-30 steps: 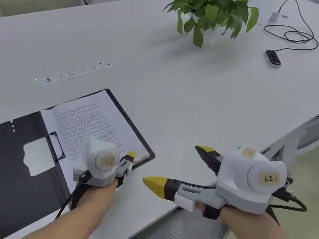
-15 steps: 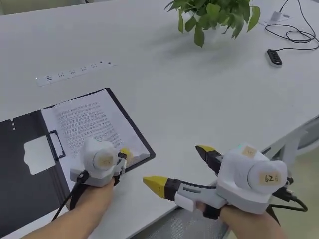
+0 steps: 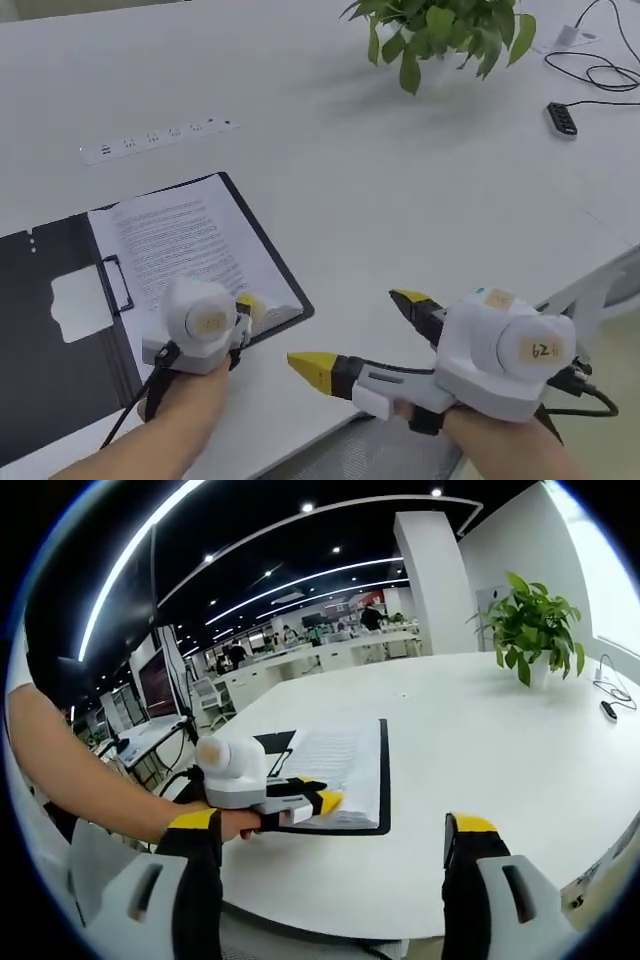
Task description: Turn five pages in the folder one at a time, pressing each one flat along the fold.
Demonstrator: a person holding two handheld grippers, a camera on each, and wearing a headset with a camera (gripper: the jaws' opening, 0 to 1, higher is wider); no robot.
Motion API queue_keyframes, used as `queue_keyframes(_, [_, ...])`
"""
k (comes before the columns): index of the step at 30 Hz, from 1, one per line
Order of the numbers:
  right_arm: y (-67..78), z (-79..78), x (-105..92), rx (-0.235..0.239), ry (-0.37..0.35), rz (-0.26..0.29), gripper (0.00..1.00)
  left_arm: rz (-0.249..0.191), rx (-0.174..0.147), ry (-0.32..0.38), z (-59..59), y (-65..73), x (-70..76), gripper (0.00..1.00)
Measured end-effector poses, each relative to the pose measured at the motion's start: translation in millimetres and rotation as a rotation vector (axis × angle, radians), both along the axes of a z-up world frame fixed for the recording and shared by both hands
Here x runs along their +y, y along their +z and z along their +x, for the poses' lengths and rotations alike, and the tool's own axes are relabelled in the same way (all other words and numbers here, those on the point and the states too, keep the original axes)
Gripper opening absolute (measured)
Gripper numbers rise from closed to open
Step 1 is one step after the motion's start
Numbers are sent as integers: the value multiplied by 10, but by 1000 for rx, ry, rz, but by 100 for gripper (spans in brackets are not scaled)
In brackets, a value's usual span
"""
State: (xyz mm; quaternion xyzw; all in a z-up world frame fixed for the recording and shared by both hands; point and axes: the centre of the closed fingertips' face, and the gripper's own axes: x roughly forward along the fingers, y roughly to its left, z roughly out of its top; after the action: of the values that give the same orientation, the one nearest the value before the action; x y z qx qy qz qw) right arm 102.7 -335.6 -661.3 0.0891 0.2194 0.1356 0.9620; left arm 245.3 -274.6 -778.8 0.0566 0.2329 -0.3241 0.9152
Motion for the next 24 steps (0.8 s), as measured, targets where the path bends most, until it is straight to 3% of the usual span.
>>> queue_keyframes(10, [-78, 361, 103, 53, 103, 73, 78, -38, 23, 39, 11, 7, 28, 14])
queue_keyframes(12, [-137, 427, 174, 79, 150, 86, 70, -44, 27, 42, 9, 7, 30, 14])
queue_keyframes(14, [-179, 503, 269, 127, 175, 150, 61, -47, 27, 43, 7, 7, 29, 14])
queue_keyframes(15, [-177, 552, 301, 129, 184, 172, 54, -47, 27, 44, 3, 8, 28, 14])
queue_keyframes(19, [-328, 769, 335, 182, 150, 241, 39, -42, 22, 39, 5, 4, 25, 15])
queue_keyframes(22, [-494, 861, 293, 248, 101, 273, 35, -43, 23, 38, 13, 3, 23, 15])
queue_keyframes(24, [-577, 924, 247, 264, 76, 270, 33, -45, 22, 39, 17, 0, 23, 15])
